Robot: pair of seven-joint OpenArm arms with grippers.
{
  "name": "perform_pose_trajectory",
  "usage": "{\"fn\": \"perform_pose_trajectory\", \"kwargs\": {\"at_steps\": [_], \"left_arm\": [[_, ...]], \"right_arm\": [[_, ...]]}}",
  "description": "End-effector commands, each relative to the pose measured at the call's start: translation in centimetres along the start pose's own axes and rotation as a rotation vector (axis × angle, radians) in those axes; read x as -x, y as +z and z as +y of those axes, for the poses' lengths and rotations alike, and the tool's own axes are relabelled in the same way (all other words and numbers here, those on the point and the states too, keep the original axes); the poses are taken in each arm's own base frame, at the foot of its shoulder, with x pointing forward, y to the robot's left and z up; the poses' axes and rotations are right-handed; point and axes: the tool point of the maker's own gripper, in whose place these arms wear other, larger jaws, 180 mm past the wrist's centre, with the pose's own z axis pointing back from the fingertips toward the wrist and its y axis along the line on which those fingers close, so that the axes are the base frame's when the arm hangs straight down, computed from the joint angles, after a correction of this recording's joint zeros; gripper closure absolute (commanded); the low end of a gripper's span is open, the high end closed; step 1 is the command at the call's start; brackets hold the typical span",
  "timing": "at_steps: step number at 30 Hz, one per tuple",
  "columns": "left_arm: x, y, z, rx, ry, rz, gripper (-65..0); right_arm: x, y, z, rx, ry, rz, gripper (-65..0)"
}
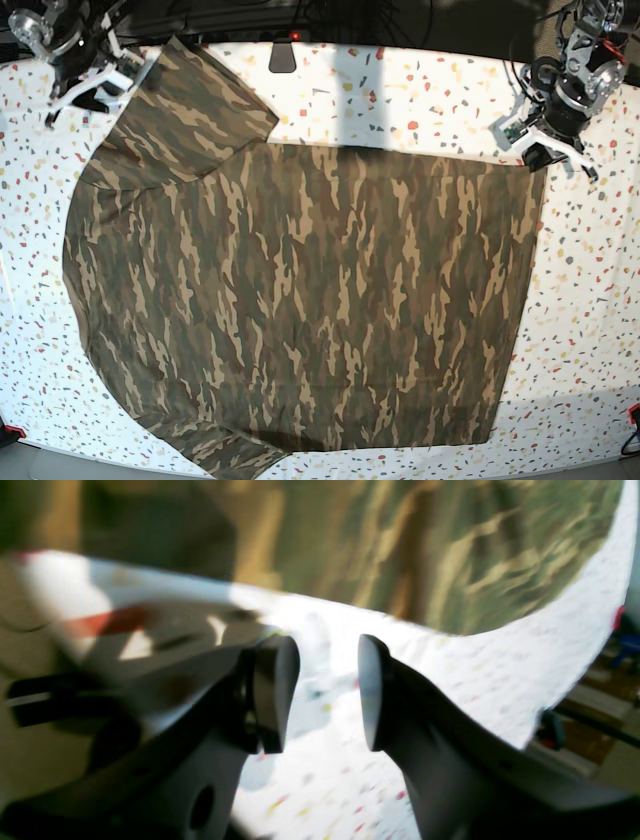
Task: Fold the T-shirt properly
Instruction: 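Lower both grippers onto the shirt's shoulder edge and grasp it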
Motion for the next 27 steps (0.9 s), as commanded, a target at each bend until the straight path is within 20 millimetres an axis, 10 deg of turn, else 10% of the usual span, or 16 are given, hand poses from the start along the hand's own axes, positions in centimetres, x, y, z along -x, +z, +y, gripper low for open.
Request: {"fn": "perform_pose_trajectory", "kwargs": {"at_steps": [1, 19, 27], "left_arm": [[1.9, 0.3, -1.5, 0.064, -0.008, 0.074, 0.0], [2.0, 0.3, -1.5, 0.064, -0.009, 0.076, 0.0], [1.8, 0.3, -1.6, 0.071, 0.027, 0.068, 0.0]], "right_arm": [[-0.5, -0.1, -0.6, 0.015, 0.011, -0.022, -23.2], [-2.6, -5.3, 0.4, -0.044, 0.071, 0.009, -22.5], [-0.7, -5.1, 1.4, -0.106, 0.012, 0.119, 0.0]]}}
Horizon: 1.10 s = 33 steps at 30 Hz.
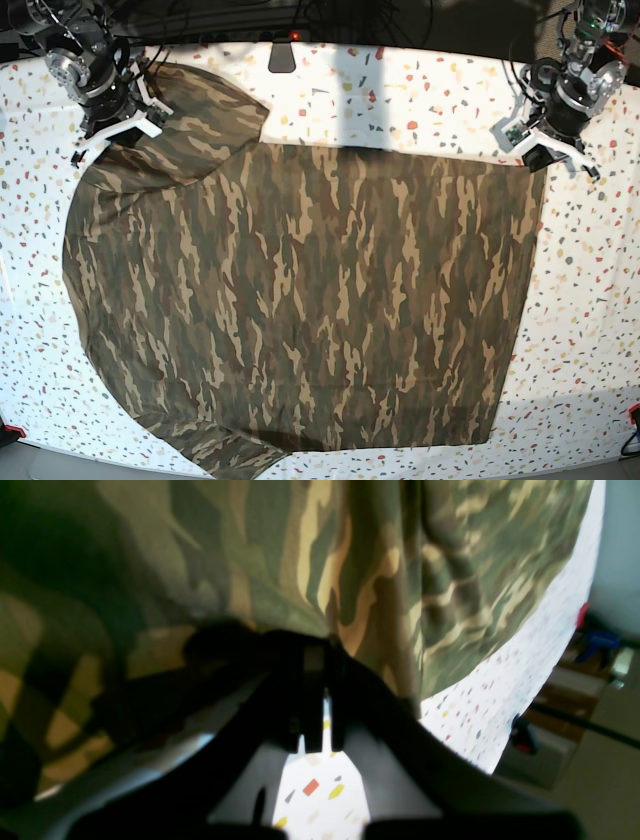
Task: Fold the T-shirt properly
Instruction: 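Lower both grippers onto the shirt's shoulder edge and grasp it, then pull the grasped shoulder edge toward the robot with both grippers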
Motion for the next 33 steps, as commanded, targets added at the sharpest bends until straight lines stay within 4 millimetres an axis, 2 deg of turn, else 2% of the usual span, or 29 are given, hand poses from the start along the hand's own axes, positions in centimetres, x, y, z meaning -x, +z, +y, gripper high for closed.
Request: {"fn": "perform_pose_trajectory", "kwargs": {"at_steps": [1, 5, 8, 13, 17, 24, 33], "left_arm": [[1.9, 0.3, -1.6, 0.066, 0.001, 0.073, 0.0], [1.3, 0.3, -1.8, 0.075, 0.075, 0.042, 0.0], [0.9, 0.4, -0.5, -0.003, 0.157, 0.017, 0.0], [-0.6, 2.3, 0.0, -0.059, 0.189, -0.051, 0.0], [-1.4, 4.4, 0.6, -0.104, 0.229, -0.100, 0.0], [-0.8, 7.7, 1.7, -0.153, 0.308, -0.135, 0.0], [0.1, 10.6, 0.8, -0.145, 0.327, -0.110, 0.0]], "right_arm": [[1.2, 0.1, 0.2, -0.028, -0.003, 0.045, 0.0], [0.4, 0.3, -0.9, 0.025, -0.097, 0.011, 0.0], [-1.1, 0.7, -0.7, 0.004, -0.145, -0.058, 0.0], [-2.1, 1.5, -0.2, -0.011, -0.161, -0.101, 0.0], [-2.2, 3.2, 0.4, -0.011, -0.182, -0.120, 0.0], [-0.9, 7.4, 1.9, -0.029, -0.256, -0.129, 0.0], [-0.6, 11.2, 4.0, -0.024, -0.374, -0.137, 0.0]]}}
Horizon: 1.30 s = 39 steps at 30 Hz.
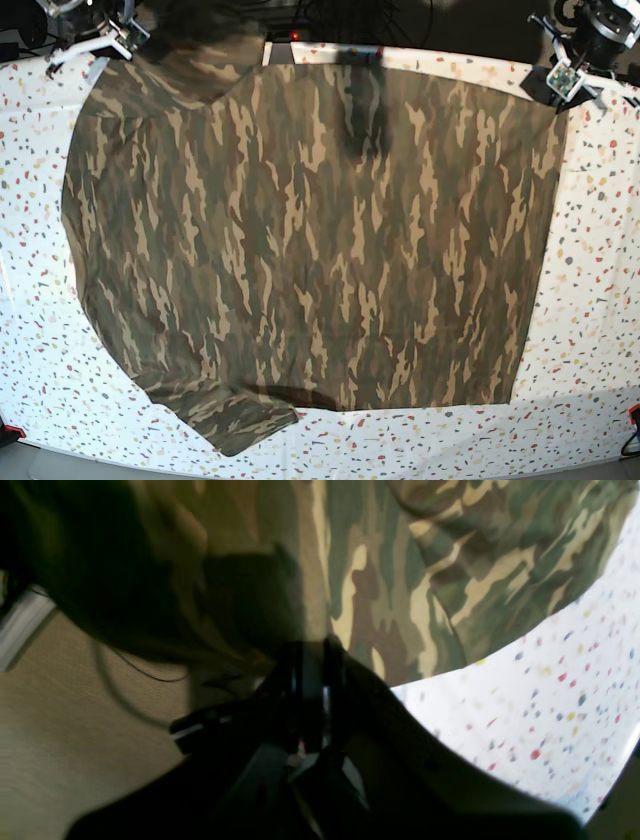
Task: Fold the T-shirt properly
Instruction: 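Pull the grasped shoulder edge toward the robot with both grippers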
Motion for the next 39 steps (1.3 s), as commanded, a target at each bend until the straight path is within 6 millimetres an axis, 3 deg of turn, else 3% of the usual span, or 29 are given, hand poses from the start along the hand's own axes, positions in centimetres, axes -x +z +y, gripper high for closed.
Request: {"fn": "perform_pose_trajectory", "kwargs": {"at_steps": [1, 6, 14, 24, 29, 33, 39], "left_arm": [[-0.5, 0.5, 0.5, -0.016, -0.007, -0.017, 0.0], [-0.5, 1.5, 0.8, -0.068, 0.046, -0.026, 0.0], [-0.9, 1.7, 1.5, -0.099, 0.082, -0.056, 0.0], [-3.6, -0.5, 5.4, -0.193, 0.119, -0.127, 0.0], [-2.8, -2.2, 7.2, -0.230, 0.158, -0.118, 0.0], [-2.7, -4.0, 7.4, -0.184, 0.181, -0.126, 0.0], [-3.8, -6.5, 8.0, -0.173, 0.208, -0.158, 0.0]], "right_arm": [[-0.4, 0.6, -0.3, 0.017, 0.000, -0.020, 0.0], [-0.1, 1.9, -0.6, 0.060, -0.011, -0.015, 0.0], [-2.9, 2.8, -2.5, 0.111, 0.013, -0.090, 0.0], [-6.5, 0.1, -7.9, 0.201, -0.124, -0.233, 0.0], [-7.5, -1.3, -10.5, 0.235, -0.184, -0.282, 0.0], [-8.1, -2.3, -12.2, 0.272, -0.197, -0.305, 0.0], [-8.5, -4.6, -13.2, 0.276, -0.214, -0.312, 0.0]]}}
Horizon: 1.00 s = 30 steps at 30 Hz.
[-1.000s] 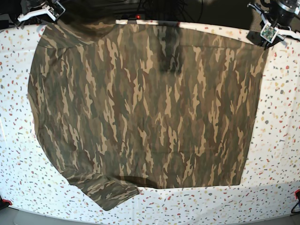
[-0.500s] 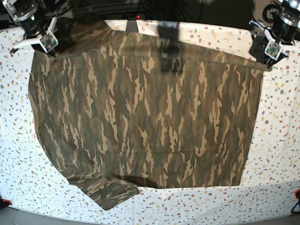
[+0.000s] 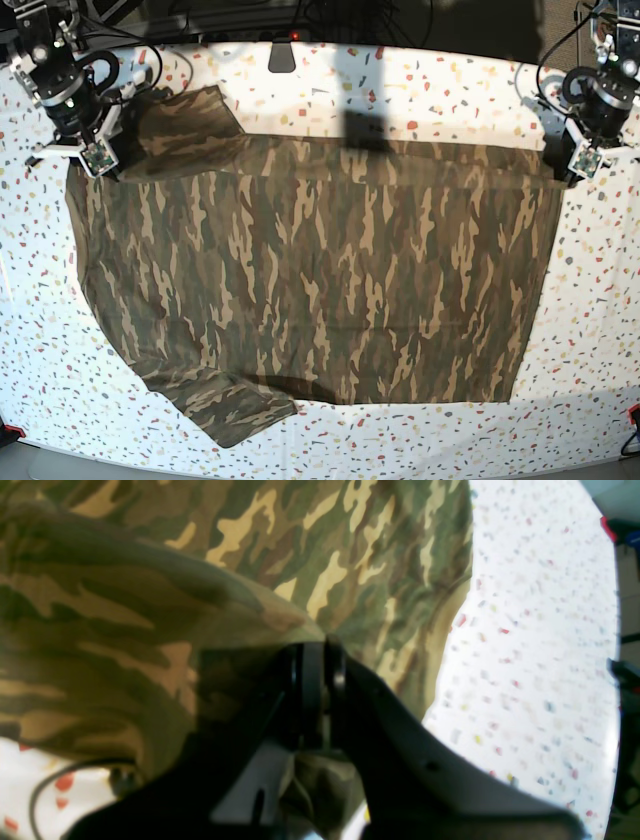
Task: Fold the T-shirt properly
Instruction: 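Pull the grasped shoulder edge toward the robot with both grippers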
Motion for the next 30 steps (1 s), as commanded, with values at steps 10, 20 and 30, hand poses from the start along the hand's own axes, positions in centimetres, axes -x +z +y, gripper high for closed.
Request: {"fn": "perform_pose_trajectory", "kwargs": {"at_steps": [10, 20, 30], "left_arm": [[-3.0, -3.3, 0.8, -0.004, -0.022, -0.012, 0.0], [-1.1, -4.7, 1.6, -0.015, 0.010, 0.019, 0.0], [-2.0, -5.4, 2.4, -0.030, 0.013, -0.011, 0.0]], "right_arm": [[-0.2, -3.8, -3.7, 0.077, -0.007, -0.013, 0.0], [0.2, -6.4, -4.9, 0.017, -0.066, -0.009, 0.0], [-0.3, -7.8, -4.8, -0.002, -0.062, -0.012, 0.0]]}}
